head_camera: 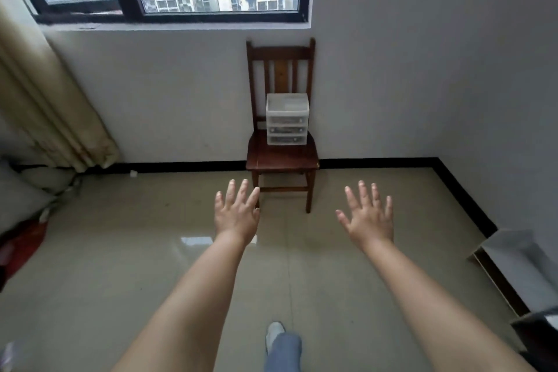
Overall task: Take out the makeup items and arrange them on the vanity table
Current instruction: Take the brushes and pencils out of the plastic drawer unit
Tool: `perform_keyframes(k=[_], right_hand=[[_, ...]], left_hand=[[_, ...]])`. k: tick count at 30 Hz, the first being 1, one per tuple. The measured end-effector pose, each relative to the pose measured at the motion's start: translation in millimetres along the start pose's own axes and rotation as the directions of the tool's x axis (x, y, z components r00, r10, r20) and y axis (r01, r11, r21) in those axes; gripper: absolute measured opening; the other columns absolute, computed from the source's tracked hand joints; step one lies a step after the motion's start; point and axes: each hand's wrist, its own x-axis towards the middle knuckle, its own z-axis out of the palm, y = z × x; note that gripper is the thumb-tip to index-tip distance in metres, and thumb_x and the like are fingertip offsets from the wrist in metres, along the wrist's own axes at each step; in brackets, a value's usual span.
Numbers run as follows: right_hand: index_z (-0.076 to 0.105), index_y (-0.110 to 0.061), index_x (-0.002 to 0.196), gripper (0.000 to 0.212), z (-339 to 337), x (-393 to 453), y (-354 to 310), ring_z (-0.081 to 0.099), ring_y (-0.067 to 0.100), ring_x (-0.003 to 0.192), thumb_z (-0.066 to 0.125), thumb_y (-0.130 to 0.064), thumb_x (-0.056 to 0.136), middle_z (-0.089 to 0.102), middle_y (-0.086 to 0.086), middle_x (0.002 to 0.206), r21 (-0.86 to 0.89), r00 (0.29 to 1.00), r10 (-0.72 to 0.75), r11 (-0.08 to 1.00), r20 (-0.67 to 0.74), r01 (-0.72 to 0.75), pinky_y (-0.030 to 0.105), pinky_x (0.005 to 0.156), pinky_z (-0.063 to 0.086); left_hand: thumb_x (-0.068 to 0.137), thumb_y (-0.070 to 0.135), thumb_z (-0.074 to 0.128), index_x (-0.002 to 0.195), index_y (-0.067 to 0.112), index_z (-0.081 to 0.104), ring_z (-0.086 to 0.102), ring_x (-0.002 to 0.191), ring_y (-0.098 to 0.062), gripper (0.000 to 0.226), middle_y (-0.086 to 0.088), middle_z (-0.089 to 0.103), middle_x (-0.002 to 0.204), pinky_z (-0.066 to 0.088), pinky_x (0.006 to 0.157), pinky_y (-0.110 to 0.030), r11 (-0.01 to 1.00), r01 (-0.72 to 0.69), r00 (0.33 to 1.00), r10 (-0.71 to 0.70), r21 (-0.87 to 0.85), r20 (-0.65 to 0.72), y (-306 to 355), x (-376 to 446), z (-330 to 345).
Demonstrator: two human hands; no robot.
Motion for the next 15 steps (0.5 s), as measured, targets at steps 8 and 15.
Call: perform_keyframes(k=[8,15], right_hand=[[0.007,-0.029,0.145,0.061,-8,205,-40,-0.005,0.025,0.144,0.027,-0.053,0.092,-0.003,0.003,0.156,0.012,1.0,0.004,1.0,-0.003,-0.004,0.048,0.115,-0.002],[0.006,-0.029,0.145,0.061,32,325,-60,-0.006,0.025,0.144,0.026,-0.052,0.093,-0.003,0.004,0.156,0.045,0.995,0.032,0.998,0.099,-0.037,0.047,0.115,-0.002]], left_hand=[[0.098,0.039,0.024,0.145,0.033,0.006,-0.009,0.143,-0.021,0.051,0.005,-0.003,0.156,0.001,0.115,-0.042,0.999,0.031,0.999,-0.031,-0.013,-0.016,-19,212,-14],[0.097,0.043,0.023,0.145,0.033,0.007,-0.008,0.143,-0.022,0.051,0.005,-0.002,0.156,0.003,0.115,-0.042,1.0,-0.005,0.998,0.005,-0.005,0.06,-25,335,8]])
